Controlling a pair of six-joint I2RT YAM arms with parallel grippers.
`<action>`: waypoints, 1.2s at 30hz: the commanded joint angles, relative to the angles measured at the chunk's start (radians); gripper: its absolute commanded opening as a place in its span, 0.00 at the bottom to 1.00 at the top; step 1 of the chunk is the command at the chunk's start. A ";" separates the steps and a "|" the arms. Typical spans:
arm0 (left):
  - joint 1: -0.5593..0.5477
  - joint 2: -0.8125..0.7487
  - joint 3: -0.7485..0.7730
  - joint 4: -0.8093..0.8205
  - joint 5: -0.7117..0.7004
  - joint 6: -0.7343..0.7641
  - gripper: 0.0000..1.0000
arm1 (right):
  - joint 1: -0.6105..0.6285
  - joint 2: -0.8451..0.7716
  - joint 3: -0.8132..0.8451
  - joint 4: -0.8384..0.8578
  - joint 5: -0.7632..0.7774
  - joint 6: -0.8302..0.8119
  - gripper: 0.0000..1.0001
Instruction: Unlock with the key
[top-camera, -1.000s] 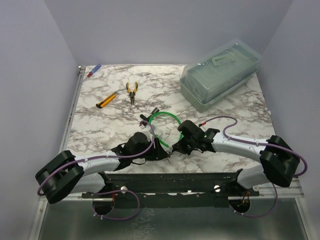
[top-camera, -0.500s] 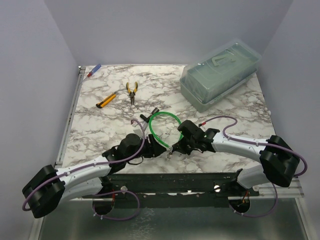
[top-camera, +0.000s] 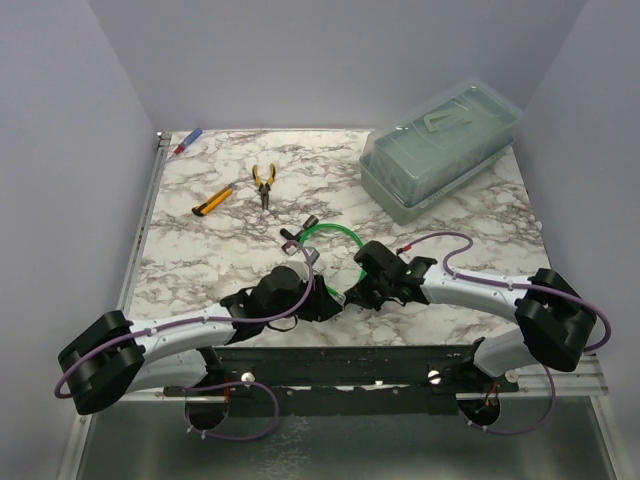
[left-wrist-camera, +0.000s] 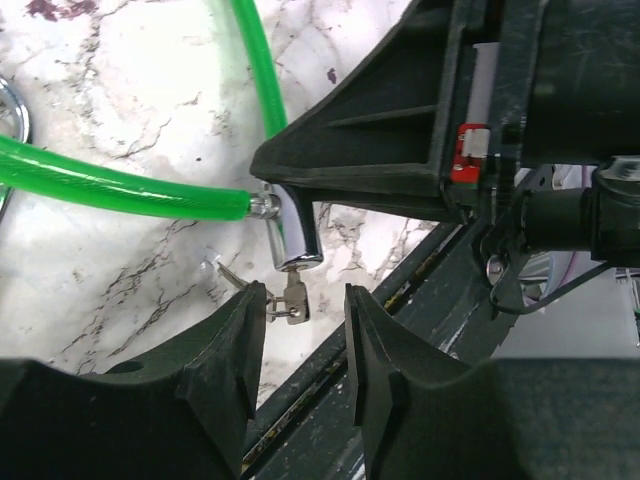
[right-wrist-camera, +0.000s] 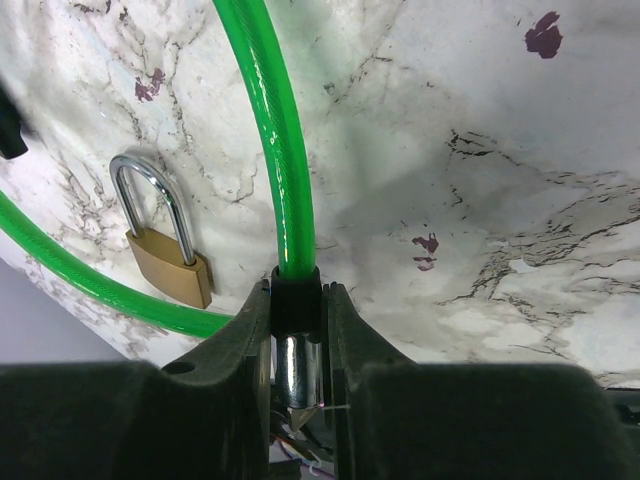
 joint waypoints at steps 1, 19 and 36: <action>-0.016 -0.001 0.031 0.000 -0.023 0.044 0.42 | 0.007 0.006 0.033 0.018 0.034 0.004 0.00; -0.062 0.079 0.096 -0.068 -0.080 0.119 0.30 | 0.007 -0.003 0.051 0.004 0.038 -0.002 0.00; -0.237 0.218 0.285 -0.285 -0.368 0.263 0.00 | 0.007 -0.002 0.105 -0.095 0.039 -0.015 0.00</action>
